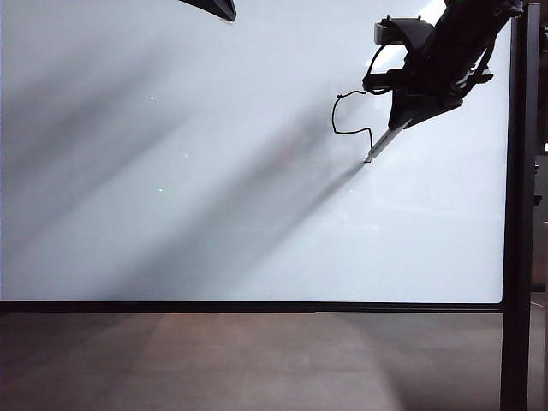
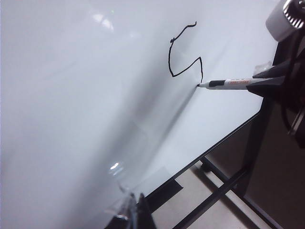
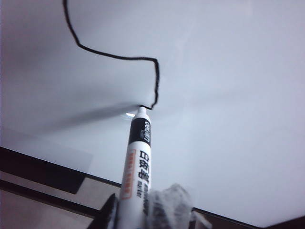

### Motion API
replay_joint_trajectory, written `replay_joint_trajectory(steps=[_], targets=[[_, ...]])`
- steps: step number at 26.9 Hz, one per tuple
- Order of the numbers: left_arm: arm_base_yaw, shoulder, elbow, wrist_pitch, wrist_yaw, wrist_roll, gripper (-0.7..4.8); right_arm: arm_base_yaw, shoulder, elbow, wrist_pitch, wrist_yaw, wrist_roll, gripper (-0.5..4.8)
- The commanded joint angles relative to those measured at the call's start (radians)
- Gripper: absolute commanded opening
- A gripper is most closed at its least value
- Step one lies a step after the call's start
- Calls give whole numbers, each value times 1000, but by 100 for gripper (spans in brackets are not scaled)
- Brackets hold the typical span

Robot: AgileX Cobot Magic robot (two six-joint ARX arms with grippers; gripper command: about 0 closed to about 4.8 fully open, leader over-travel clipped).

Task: Reach to the right to find the marker pen, pick it up, and write the number 5 on the whiteboard.

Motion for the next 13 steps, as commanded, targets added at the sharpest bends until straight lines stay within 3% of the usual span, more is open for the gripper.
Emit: replay_joint_trajectory(steps=[1, 13], targets=[[0, -3, 5, 5, -3, 0, -5, 2, -3, 7, 69, -39, 8, -6], [0, -3, 5, 6, -3, 0, -5, 8, -3, 7, 86, -95, 23, -6]])
